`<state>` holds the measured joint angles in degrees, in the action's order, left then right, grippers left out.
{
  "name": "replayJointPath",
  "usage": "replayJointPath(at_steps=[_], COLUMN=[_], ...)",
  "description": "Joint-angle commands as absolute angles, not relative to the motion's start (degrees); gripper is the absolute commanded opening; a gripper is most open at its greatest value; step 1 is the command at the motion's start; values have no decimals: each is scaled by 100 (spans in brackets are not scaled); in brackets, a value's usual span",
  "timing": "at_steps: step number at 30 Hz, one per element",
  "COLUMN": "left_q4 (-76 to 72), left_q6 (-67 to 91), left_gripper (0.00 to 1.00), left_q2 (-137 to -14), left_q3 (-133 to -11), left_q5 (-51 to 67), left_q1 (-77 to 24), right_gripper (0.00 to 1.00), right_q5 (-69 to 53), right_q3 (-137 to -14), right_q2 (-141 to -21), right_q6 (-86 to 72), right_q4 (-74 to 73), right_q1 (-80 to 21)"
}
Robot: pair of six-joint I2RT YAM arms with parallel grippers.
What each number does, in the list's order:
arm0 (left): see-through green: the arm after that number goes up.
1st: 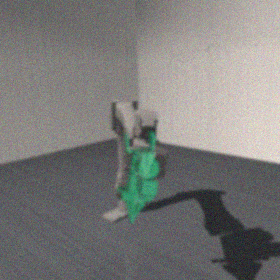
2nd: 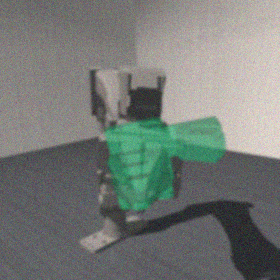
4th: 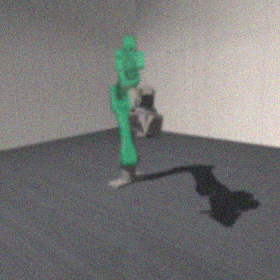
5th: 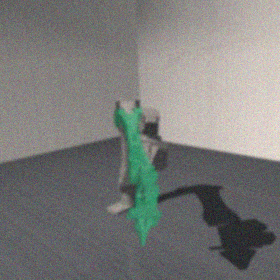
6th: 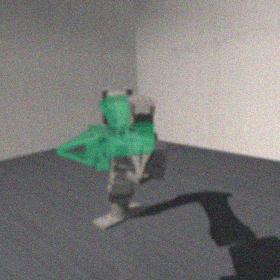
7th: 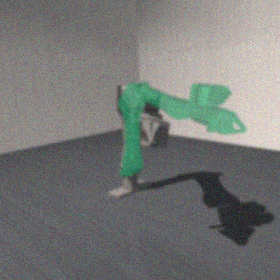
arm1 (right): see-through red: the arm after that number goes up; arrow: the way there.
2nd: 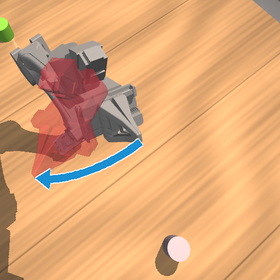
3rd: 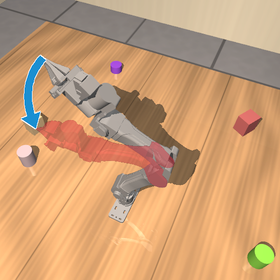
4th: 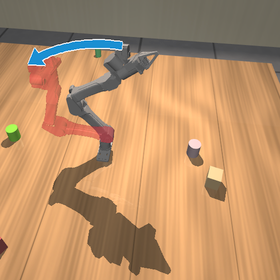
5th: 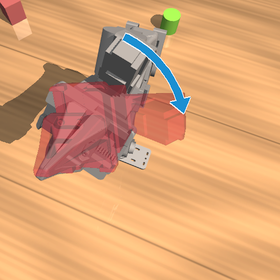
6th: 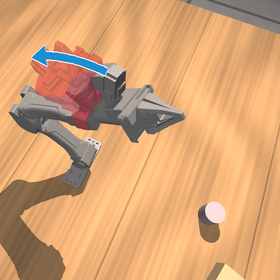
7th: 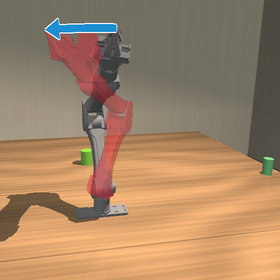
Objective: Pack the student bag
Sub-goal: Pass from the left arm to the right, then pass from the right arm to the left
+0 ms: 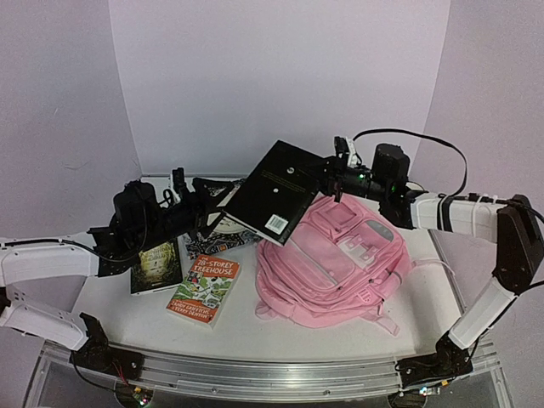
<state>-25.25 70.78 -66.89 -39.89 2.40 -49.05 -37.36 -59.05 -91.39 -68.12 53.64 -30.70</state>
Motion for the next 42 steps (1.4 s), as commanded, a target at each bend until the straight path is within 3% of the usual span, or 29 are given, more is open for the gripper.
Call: replayJointPath(at_steps=[1,9,21,31,38,42], left_q4=[-2707,-2697,-3805,-4713,-5597,-5758], left_q6=[7757,8185,7419,7684,7775,7850], left_gripper=[84,86,91,91,82,64], left_q2=[-6906,-6355,-7461,-8375,-8919,-9054], left_q3=[-3785,-3113,-4327,-4699,-5025,-5043], left_q5=[-134,-1260,-77,-77,145,180], left_q1=[-5108,-5177,-5244,-5265,-5265,-5265], right_gripper=[0,0,0,0,0,0], right_q5=[-3059,-3015,-3062,-3145,-3155,-3138], right_q3=[-6034,-5911,-5888,-5779,-5526,-5392], right_q2=[-8527,-8377,-8492,-8548,-8526,-8500], right_q6=[-7183,-7054,-7250,-7561,-7624,-7597], right_q4=[6867,6908,7140,7510,7608,7636], right_q1=[-2928,-2817,-2813,-2813,-2821,-2821])
